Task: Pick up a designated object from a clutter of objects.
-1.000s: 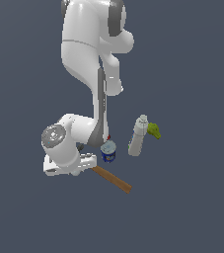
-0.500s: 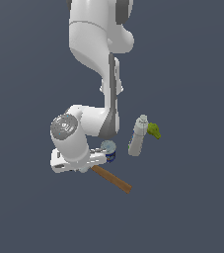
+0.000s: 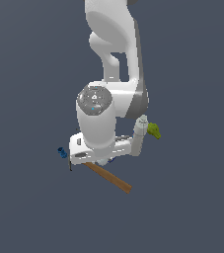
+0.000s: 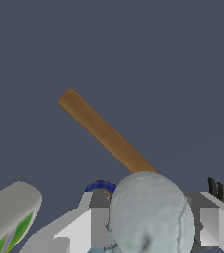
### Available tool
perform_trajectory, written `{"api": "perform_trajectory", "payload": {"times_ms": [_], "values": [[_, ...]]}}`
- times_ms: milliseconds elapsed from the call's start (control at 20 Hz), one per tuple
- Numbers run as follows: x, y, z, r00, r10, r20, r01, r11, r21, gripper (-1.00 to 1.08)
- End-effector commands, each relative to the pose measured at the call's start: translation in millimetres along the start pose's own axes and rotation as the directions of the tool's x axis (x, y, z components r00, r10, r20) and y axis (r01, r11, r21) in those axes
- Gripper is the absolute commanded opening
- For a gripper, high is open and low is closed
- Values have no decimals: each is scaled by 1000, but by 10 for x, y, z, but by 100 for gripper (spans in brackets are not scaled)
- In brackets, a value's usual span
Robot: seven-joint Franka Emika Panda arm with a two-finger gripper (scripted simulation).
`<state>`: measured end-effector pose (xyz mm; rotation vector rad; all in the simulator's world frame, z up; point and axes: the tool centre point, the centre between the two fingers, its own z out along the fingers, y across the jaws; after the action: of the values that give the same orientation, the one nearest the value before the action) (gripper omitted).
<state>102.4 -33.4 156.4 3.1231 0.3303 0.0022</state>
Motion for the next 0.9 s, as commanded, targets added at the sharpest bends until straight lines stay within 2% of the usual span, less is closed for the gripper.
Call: {"api": "perform_trajectory", "payload": {"times_ms": [0,850], "values": [[50,-218,-234,1000,1,0,-1,1000,-1,-100],[441,-1558,-1671,1000,1,1,-1,1000,0,-100]]}}
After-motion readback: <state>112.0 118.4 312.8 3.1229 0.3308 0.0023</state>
